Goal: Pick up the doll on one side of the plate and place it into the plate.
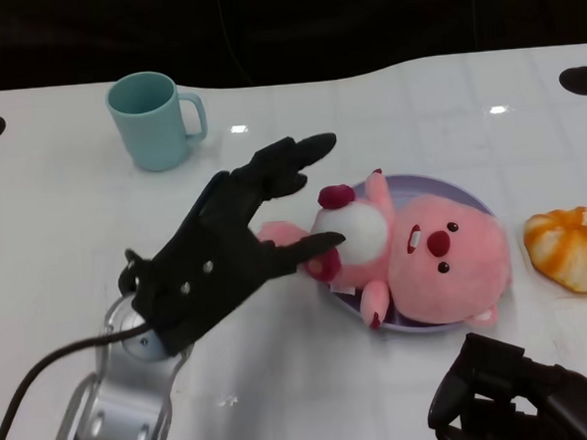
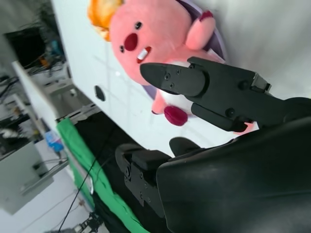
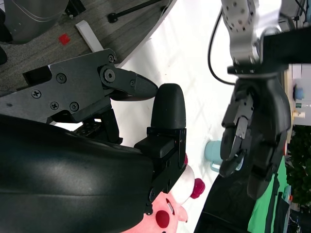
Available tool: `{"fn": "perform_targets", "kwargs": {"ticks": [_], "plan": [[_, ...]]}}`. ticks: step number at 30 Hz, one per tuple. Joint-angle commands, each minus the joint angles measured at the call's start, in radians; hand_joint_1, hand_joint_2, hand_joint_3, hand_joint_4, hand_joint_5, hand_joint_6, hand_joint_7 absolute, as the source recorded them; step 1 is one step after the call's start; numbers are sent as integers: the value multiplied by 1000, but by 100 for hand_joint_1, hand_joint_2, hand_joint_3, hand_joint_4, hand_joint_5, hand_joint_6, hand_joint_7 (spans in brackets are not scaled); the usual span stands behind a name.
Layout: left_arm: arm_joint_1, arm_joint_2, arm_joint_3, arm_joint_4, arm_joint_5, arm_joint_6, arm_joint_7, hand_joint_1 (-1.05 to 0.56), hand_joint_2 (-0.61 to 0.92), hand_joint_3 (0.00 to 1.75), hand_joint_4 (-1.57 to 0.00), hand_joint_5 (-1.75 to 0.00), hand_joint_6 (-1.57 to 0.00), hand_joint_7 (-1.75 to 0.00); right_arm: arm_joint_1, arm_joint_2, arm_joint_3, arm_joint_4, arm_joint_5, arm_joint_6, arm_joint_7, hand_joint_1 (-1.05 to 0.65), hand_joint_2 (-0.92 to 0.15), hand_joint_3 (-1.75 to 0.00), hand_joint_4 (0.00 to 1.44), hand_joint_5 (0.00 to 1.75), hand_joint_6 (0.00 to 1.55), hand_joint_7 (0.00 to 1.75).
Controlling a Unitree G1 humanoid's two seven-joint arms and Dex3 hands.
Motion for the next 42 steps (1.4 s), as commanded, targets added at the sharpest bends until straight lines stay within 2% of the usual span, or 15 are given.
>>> {"fn": "perform_targets", "kwargs": {"ticks": [1,6,8,9,11,15,17,20,26,34,42], "plan": [[67,1,33,-75,-27,1,25,-7,47,102,-24,-111,-56,-45,4,-9,-4,0,1,-10,-1,-25,-87,-62,66,175,44,168],[177,-25,77,-175,-96,31,37,0,47,116,-44,-121,-71,-60,2,-11,-6,-4,5,0,1,-26,-87,-62,66,175,45,167],[218,-27,80,-196,-109,10,39,1,46,121,-52,-126,-71,-75,2,-12,-6,-7,5,4,0,-25,-87,-62,66,175,45,167],[236,-30,81,-204,-113,-3,40,1,47,120,-58,-132,-74,-88,3,-12,-7,-8,6,5,0,-25,-87,-62,66,175,45,167],[282,-47,86,-231,-128,-9,54,2,47,120,-66,-138,-78,-102,2,-13,-7,-6,4,-2,1,-25,-87,-62,66,175,45,167],[356,-49,86,-308,-158,62,52,-1,47,129,-78,-155,-80,-130,0,-15,-8,-7,4,-4,1,-26,-87,-63,66,175,45,167],[385,-50,92,-353,-196,133,40,-2,43,142,-85,-162,-82,-139,-3,-15,-6,-9,0,1,-1,-26,-87,-63,66,175,45,167],[418,-45,100,-414,-246,223,34,-1,37,155,-93,-171,-87,-145,-6,-13,-2,-11,1,4,-4,-26,-87,-63,66,175,45,167],[464,-27,122,-511,-294,368,44,-4,34,159,-94,-175,-83,-163,-10,-11,3,-17,-3,11,-9,-25,-87,-64,67,175,46,167],[529,14,145,-567,-375,463,19,-2,43,145,-90,-175,-79,-165,-19,-7,-4,-11,9,11,-8,-24,-86,-65,67,175,45,168],[507,24,152,-546,-396,502,22,-2,45,141,-91,-175,-78,-166,-30,-10,-13,10,8,-7,-4,-22,-85,-66,67,175,45,168]]}}
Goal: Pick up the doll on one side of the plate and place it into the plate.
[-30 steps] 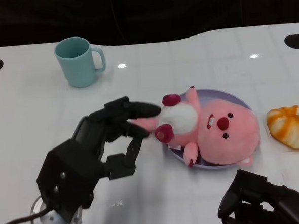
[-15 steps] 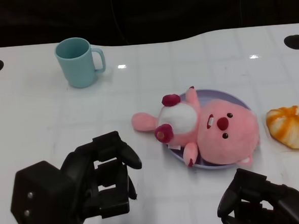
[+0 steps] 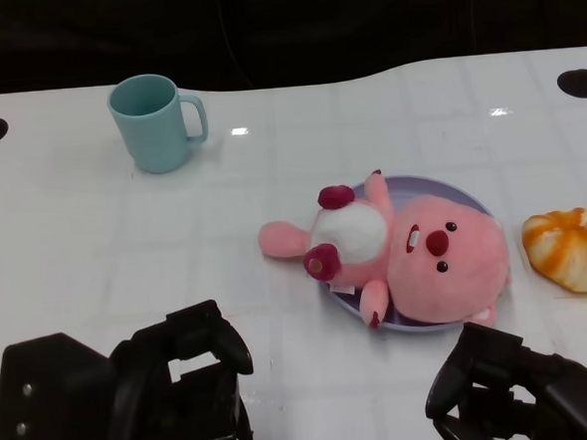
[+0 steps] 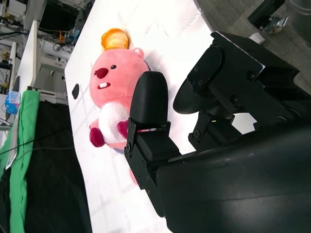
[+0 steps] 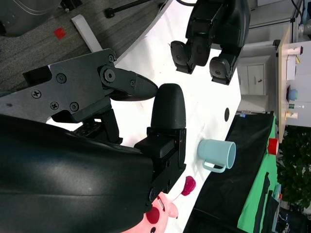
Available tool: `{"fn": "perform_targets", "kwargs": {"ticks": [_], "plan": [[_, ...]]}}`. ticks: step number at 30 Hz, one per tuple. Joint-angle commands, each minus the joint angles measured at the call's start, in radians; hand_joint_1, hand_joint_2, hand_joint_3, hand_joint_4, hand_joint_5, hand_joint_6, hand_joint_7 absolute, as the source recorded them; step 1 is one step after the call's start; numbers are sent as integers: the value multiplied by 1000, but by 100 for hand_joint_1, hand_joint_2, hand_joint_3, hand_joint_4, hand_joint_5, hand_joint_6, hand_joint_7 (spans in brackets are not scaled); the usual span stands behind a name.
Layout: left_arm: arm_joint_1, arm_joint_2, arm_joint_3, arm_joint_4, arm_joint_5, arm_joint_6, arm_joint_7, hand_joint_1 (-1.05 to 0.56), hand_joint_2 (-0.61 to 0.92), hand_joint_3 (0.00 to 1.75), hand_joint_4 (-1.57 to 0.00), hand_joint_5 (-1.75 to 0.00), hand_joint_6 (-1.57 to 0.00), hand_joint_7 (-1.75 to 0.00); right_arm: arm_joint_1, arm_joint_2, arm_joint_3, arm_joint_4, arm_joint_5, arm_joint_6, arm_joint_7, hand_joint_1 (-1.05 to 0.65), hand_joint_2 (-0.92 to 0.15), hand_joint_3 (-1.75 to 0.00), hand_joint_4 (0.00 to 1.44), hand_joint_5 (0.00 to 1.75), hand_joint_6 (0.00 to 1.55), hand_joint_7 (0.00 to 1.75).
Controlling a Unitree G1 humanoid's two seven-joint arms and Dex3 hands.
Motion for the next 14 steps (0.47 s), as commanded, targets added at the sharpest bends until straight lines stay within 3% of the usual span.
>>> {"fn": "perform_targets", "kwargs": {"ticks": [1,14], "plan": [[-17,21,13,15,-10,2,-9,-2,46,141,-91,-175,-78,-167,-3,-6,-15,11,9,-9,1,-22,-85,-66,67,175,45,167],[-33,47,5,44,-11,1,-25,-4,44,143,-91,-175,-80,-167,-8,-4,-20,32,2,-36,-3,-22,-84,-67,67,175,45,167]]}}
